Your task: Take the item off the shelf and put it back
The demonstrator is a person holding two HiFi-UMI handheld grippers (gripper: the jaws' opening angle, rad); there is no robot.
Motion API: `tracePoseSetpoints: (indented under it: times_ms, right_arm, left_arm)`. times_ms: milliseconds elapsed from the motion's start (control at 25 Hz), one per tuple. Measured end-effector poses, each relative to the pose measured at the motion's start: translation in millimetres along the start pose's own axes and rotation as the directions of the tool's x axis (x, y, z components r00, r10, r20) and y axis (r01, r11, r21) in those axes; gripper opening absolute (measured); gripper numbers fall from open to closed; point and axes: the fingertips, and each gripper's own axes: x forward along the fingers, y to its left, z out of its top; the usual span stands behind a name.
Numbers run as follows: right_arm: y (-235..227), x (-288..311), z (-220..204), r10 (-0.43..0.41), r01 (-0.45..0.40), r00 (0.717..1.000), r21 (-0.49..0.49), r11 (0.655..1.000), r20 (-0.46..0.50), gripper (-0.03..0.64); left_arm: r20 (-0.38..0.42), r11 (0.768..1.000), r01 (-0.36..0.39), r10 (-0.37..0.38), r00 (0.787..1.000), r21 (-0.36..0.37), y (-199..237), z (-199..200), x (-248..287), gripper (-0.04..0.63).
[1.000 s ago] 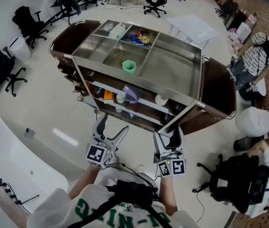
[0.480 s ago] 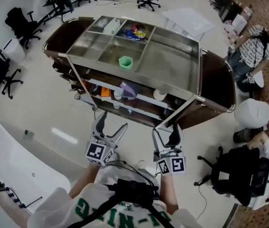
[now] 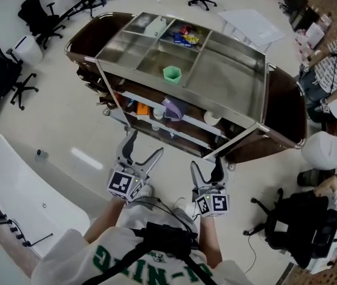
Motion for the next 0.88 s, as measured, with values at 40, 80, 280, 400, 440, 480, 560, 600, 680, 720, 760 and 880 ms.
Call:
tracePoseSetpoints:
  times_ms: [40,80,280,400,440,480,560,600,680,720,760,880]
  right_arm:
    - [1.5,5.4,-6.0,0.01,-0.01,1.0,-0.002,1.0,-0.008,0.422]
    - [3.1,11.6,-12.3,0.021,-0.021,1.0,-0.004,1.0,-0.018,0.422]
    - [11.2,49.9,-48.3,0.079,-0.078,0.993,0.01,0.997,-0.084,0.422]
    - [15.1,79.4,-69.8,0.106,-0.107,0.987,0.002,0.994,-0.123,0.422]
    - [16.2,90.0,-77.7,0.115,-0.116,0.984,-0.003,0.993,-0.135,0.422]
    - [17.1,101.0,-85.8,0.123,-0.125,0.981,-0.009,0.992,-0.147,0.422]
    - [18.5,123.5,-102.1,0.134,-0.14,0.976,-0.022,0.99,-0.173,0.422]
    - [19.4,134.3,-110.0,0.136,-0.144,0.972,-0.029,0.989,-0.189,0.422]
    - [21.1,155.7,-126.0,0.137,-0.149,0.965,-0.039,0.988,-0.223,0.422]
    - [20.5,166.4,-134.9,0.133,-0.148,0.962,-0.044,0.988,-0.237,0.422]
    - [19.4,177.0,-143.4,0.127,-0.143,0.96,-0.05,0.988,-0.25,0.422]
    - [15.9,210.1,-163.8,0.105,-0.127,0.954,-0.062,0.99,-0.281,0.422]
  left_arm:
    - [-0.001,1.0,-0.007,0.007,1.0,0.006,3.4,2.0,-0.6,0.393]
    - [-0.003,1.0,-0.014,0.014,1.0,0.014,7.0,3.1,-1.1,0.393]
    - [-0.033,0.998,-0.064,0.064,0.997,0.024,29.8,-5.7,-6.8,0.393]
    - [-0.051,0.995,-0.099,0.098,0.994,-0.027,40.0,1.4,-11.5,0.393]
    - [-0.054,0.993,-0.11,0.108,0.993,-0.042,43.1,4.8,-13.6,0.393]
    - [-0.057,0.992,-0.121,0.118,0.991,-0.046,47.5,5.9,-16.6,0.393]
    - [-0.063,0.989,-0.143,0.14,0.988,-0.044,58.0,4.9,-23.8,0.393]
    - [-0.067,0.987,-0.153,0.15,0.986,-0.042,63.4,4.0,-27.6,0.393]
    - [-0.075,0.984,-0.174,0.171,0.982,-0.033,74.6,1.1,-36.3,0.393]
    - [-0.078,0.983,-0.183,0.181,0.98,-0.022,80.8,-2.3,-41.7,0.393]
    - [-0.08,0.981,-0.193,0.192,0.978,-0.01,87.1,-6.2,-47.3,0.393]
    - [-0.094,0.974,-0.224,0.224,0.97,0.016,105.1,-19.3,-62.5,0.393]
